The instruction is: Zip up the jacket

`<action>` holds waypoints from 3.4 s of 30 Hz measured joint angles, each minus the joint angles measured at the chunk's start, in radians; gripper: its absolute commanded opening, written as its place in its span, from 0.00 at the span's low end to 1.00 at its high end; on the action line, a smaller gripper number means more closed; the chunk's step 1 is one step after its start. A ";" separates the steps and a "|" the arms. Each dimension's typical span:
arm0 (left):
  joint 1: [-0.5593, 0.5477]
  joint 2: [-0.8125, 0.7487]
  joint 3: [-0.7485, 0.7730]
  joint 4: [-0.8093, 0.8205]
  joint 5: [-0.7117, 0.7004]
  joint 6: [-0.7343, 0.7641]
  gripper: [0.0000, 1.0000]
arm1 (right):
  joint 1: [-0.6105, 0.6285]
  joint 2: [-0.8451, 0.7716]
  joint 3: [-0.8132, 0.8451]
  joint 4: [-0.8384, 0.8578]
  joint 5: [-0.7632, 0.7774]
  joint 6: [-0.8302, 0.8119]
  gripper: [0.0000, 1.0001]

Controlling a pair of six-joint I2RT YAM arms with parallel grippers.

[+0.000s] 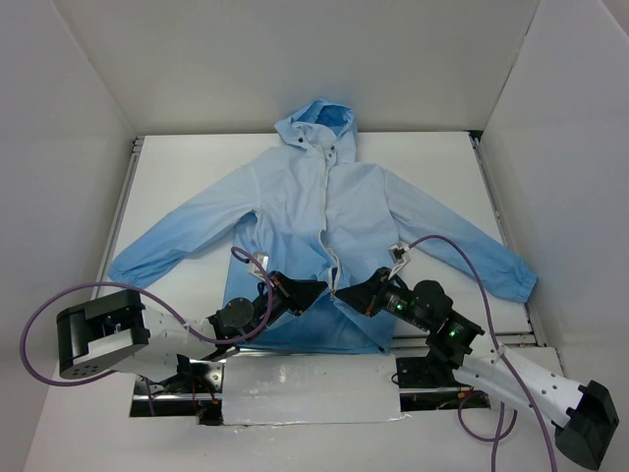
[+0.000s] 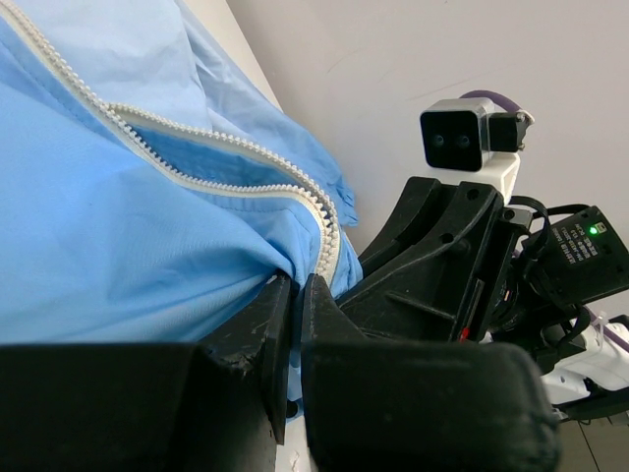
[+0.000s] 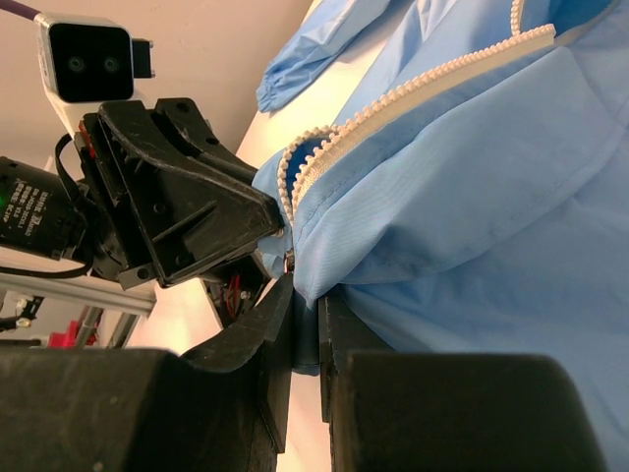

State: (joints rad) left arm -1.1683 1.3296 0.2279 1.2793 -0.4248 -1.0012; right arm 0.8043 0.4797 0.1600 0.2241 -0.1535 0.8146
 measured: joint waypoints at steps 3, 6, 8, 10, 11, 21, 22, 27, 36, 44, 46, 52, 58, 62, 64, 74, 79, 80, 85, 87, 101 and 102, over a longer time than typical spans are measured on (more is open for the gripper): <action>0.000 0.000 0.000 0.000 0.004 0.000 0.00 | 0.000 -0.008 0.000 0.000 0.004 0.008 0.00; 0.000 0.000 0.000 0.000 0.011 0.000 0.00 | 0.000 -0.013 0.000 0.000 0.008 0.008 0.00; 0.000 0.000 0.000 0.000 0.014 -0.001 0.00 | -0.001 -0.014 0.000 0.000 0.009 0.006 0.00; 0.000 0.000 0.000 0.000 0.021 -0.001 0.00 | -0.009 -0.014 0.000 0.000 0.007 0.002 0.00; 0.001 0.000 0.000 0.000 0.027 -0.001 0.00 | -0.016 -0.014 0.000 0.001 0.003 0.000 0.00; 0.055 0.003 0.002 0.006 0.157 -0.057 0.00 | -0.153 0.016 0.002 0.024 -0.163 -0.029 0.00; 0.068 0.006 0.003 0.006 0.178 -0.069 0.00 | -0.164 0.024 0.003 0.031 -0.182 -0.032 0.00; 0.111 0.046 0.004 0.006 0.248 -0.099 0.00 | -0.186 0.067 0.006 0.045 -0.238 -0.074 0.00; 0.145 0.046 0.028 -0.009 0.354 -0.102 0.00 | -0.194 0.088 0.007 0.045 -0.262 -0.112 0.11; 0.162 0.046 0.027 -0.012 0.379 -0.114 0.00 | -0.194 0.069 0.034 -0.014 -0.243 -0.138 0.21; 0.167 0.046 0.027 -0.011 0.380 -0.128 0.00 | -0.194 0.054 0.048 -0.042 -0.237 -0.141 0.33; 0.175 0.046 0.020 -0.006 0.383 -0.132 0.00 | -0.208 0.035 0.122 -0.131 -0.198 -0.179 0.55; 0.177 0.037 0.017 -0.002 0.399 -0.132 0.00 | -0.225 0.054 0.205 -0.222 -0.136 -0.209 0.74; 0.177 0.034 0.001 -0.001 0.413 -0.136 0.00 | -0.240 0.063 0.272 -0.295 -0.064 -0.222 0.83; 0.177 0.034 -0.006 -0.002 0.419 -0.141 0.00 | -0.242 0.068 0.319 -0.337 -0.032 -0.230 0.86; 0.177 0.036 -0.008 -0.002 0.426 -0.157 0.00 | -0.242 0.036 0.449 -0.464 -0.089 -0.161 0.71; 0.177 0.036 -0.008 -0.002 0.426 -0.157 0.00 | -0.213 -0.072 0.317 -0.442 -0.185 0.031 0.64; 0.177 0.036 -0.008 -0.002 0.426 -0.157 0.00 | -0.198 -0.103 0.285 -0.445 -0.192 0.076 0.63; 0.177 0.039 -0.008 0.000 0.427 -0.156 0.00 | -0.107 -0.182 0.205 -0.441 -0.176 0.272 0.59; 0.177 0.045 -0.008 -0.001 0.431 -0.156 0.00 | -0.052 -0.181 0.189 -0.429 -0.147 0.340 0.56; 0.177 0.050 -0.007 0.000 0.457 -0.125 0.00 | 0.265 -0.095 0.121 -0.393 0.150 0.670 0.47; 0.177 0.050 -0.007 0.000 0.459 -0.123 0.00 | 0.283 -0.087 0.121 -0.393 0.172 0.689 0.47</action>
State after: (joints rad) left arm -0.9909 1.3792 0.2211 1.2789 0.0338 -1.1240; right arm 1.0870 0.3923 0.2806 -0.1688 0.0189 1.5036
